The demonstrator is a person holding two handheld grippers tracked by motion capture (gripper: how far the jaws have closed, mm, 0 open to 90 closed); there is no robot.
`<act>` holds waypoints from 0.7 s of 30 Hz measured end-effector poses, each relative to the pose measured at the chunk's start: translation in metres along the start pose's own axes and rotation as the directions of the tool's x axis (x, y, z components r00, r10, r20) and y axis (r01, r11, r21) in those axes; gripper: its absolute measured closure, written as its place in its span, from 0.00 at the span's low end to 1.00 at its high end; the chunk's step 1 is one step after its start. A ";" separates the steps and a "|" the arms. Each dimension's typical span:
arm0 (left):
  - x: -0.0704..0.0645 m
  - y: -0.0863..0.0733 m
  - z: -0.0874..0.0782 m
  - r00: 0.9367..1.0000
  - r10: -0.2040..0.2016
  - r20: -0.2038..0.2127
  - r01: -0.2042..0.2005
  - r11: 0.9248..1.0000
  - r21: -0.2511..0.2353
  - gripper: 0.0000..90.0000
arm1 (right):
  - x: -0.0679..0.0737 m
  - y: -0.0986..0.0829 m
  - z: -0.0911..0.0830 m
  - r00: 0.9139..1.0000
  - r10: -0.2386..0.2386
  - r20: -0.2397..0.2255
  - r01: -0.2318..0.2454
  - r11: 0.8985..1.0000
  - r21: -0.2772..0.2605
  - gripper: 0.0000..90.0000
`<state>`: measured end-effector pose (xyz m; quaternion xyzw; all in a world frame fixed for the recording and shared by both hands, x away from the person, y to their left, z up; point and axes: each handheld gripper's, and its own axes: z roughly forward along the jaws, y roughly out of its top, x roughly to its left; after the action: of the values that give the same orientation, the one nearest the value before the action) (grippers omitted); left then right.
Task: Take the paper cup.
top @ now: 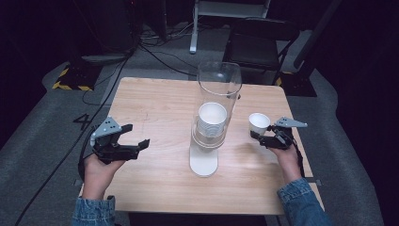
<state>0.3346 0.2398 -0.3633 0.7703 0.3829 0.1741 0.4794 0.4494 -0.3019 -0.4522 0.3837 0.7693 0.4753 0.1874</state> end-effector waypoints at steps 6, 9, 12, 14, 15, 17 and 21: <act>-0.001 -0.005 -0.002 1.000 -0.013 -0.013 0.013 1.000 -0.004 0.17 | -0.004 -0.005 0.013 1.000 -0.003 0.006 0.003 0.999 0.036 0.35; -0.002 -0.005 -0.002 1.000 -0.012 0.011 0.012 1.000 -0.011 0.17 | -0.006 -0.008 0.018 1.000 0.004 0.006 -0.005 0.998 0.056 0.35; -0.003 -0.005 -0.002 1.000 0.003 0.004 -0.003 1.000 -0.008 0.17 | -0.007 -0.010 0.021 1.000 0.001 0.004 -0.002 0.998 0.066 0.35; -0.003 -0.005 -0.002 1.000 0.000 0.000 0.000 1.000 -0.008 0.17 | -0.008 -0.011 0.023 1.000 0.008 0.006 -0.008 0.997 0.077 0.35; -0.003 -0.005 -0.002 1.000 0.000 -0.007 0.000 1.000 -0.006 0.17 | -0.008 -0.012 0.024 1.000 0.008 0.008 -0.009 0.997 0.082 0.35; -0.001 -0.006 -0.002 1.000 -0.008 -0.019 0.008 1.000 0.011 0.17 | -0.009 -0.014 0.026 1.000 -0.002 0.006 0.001 0.995 0.097 0.35; 0.000 -0.006 -0.001 1.000 -0.013 -0.018 0.013 1.000 0.021 0.17 | -0.008 -0.015 0.029 1.000 -0.002 0.007 0.002 0.994 0.112 0.34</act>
<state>0.3312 0.2420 -0.3683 0.7712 0.3939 0.1736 0.4691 0.4669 -0.2947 -0.4796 0.3946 0.7945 0.4297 0.1687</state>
